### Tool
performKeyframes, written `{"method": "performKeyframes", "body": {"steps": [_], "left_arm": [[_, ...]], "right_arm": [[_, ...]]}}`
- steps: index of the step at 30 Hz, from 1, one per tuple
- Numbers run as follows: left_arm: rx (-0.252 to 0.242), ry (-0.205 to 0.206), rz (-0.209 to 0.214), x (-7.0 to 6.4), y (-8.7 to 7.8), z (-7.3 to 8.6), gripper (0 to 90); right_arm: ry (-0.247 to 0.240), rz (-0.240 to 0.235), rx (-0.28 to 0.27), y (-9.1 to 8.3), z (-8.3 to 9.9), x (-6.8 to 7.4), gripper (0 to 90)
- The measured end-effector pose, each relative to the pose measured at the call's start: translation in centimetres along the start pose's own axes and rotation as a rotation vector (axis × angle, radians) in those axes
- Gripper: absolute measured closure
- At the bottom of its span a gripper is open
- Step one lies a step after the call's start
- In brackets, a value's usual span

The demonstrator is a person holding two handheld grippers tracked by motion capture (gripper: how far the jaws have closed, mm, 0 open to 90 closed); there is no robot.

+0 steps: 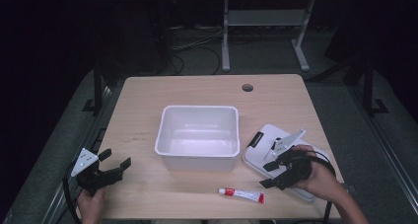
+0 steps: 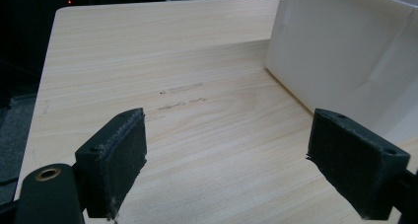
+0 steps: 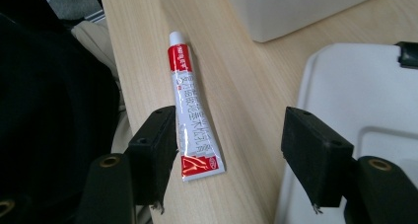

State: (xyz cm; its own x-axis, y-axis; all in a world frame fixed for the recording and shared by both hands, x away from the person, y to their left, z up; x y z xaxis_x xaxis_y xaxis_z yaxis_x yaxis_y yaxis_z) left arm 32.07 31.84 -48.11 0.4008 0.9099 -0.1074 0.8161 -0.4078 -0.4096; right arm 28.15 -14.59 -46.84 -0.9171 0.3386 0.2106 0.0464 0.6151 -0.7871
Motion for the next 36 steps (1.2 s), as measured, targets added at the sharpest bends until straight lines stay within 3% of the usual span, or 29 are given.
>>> {"method": "performKeyframes", "body": {"steps": [18, 36], "left_arm": [[0.001, 0.002, -0.002, 0.1, 0.0, 0.0, 14.1], [0.002, 0.003, -0.005, 0.2, -0.1, 0.0, 14.1]], "right_arm": [[-0.067, -0.047, 0.046, 3.3, -0.8, 1.7, 36.0], [-0.1, -0.081, 0.078, 5.9, -1.4, 2.5, 37.0]]}}
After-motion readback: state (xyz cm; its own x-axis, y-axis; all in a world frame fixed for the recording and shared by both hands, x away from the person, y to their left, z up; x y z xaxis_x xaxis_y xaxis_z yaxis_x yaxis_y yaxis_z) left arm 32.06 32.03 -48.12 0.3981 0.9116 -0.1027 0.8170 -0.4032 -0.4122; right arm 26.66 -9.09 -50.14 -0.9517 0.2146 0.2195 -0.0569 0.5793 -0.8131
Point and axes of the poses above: each handheld gripper's, and its own axes: y roughly forward along the jaws, z roughly out of its underside, x roughly to its left, the point moved 9 cm from there along y, roughly forward along the jaws, and after that the axes turned 3 degrees about -y, right-handed, at the moved point
